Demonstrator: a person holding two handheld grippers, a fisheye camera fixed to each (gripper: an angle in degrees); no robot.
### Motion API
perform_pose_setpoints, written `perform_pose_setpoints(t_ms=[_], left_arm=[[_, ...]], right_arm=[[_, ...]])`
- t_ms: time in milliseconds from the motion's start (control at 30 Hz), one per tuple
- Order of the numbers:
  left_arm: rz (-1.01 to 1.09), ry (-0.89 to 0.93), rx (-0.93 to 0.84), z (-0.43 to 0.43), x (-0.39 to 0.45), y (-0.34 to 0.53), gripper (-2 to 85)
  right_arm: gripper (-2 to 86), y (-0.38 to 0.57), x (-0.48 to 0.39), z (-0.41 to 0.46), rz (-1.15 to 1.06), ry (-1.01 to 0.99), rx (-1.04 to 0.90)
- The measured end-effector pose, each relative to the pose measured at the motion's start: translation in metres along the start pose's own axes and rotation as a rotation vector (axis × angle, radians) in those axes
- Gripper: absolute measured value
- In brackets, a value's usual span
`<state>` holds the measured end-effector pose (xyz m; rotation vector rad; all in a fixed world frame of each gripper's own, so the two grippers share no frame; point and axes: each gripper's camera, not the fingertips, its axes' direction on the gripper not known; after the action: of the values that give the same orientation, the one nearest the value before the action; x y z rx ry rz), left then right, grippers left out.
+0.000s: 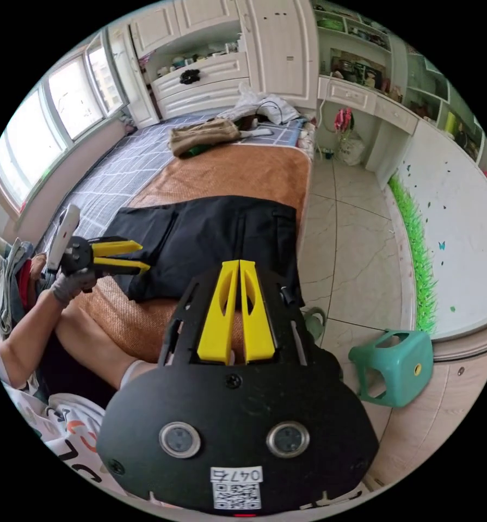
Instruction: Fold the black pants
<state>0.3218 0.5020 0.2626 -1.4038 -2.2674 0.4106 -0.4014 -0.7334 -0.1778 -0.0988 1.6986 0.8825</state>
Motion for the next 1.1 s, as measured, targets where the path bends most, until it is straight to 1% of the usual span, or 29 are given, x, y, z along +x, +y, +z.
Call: perform_pose_setpoints(t_ms=[100, 167, 300, 433, 567, 633, 767, 867, 933, 1033, 1100], left_arm=[[-0.050, 0.009, 0.024, -0.002, -0.006, 0.001, 12.0], [-0.056, 0.027, 0.006, 0.005, -0.004, 0.006, 11.7], [-0.018, -0.003, 0.005, 0.012, 0.017, 0.018, 11.3], [-0.010, 0.013, 0.006, 0.019, 0.031, 0.031, 10.6], [0.000, -0.044, 0.029, 0.022, 0.047, 0.057, 4.4], [-0.015, -0.039, 0.057, 0.019, 0.047, 0.073, 3.4], [-0.129, 0.073, 0.119, 0.016, 0.023, 0.118, 2.4], [-0.232, 0.099, 0.175, 0.008, 0.001, 0.159, 2.1], [-0.298, 0.091, 0.220, -0.008, -0.020, 0.189, 2.0], [-0.452, 0.074, 0.320, -0.053, -0.081, 0.256, 2.2], [-0.605, -0.028, 0.347, -0.092, -0.145, 0.324, 2.7]], right_arm=[[-0.9, 0.003, -0.014, 0.009, -0.038, -0.034, -0.046], [-0.9, 0.005, -0.020, 0.014, -0.052, -0.057, -0.068], [-0.9, 0.006, -0.027, 0.020, -0.071, -0.089, -0.103], [-1.0, 0.003, -0.032, 0.022, -0.083, -0.106, -0.117], [-1.0, 0.003, -0.038, 0.023, -0.104, -0.117, -0.136], [-0.9, 0.003, -0.039, 0.023, -0.109, -0.124, -0.142], [-0.9, 0.004, -0.038, 0.024, -0.117, -0.135, -0.160], [-0.8, 0.004, -0.035, 0.024, -0.116, -0.145, -0.173], [-0.7, 0.003, -0.032, 0.024, -0.117, -0.144, -0.179], [-0.7, 0.000, -0.025, 0.020, -0.116, -0.148, -0.178], [-0.7, -0.004, -0.018, 0.016, -0.110, -0.153, -0.172]])
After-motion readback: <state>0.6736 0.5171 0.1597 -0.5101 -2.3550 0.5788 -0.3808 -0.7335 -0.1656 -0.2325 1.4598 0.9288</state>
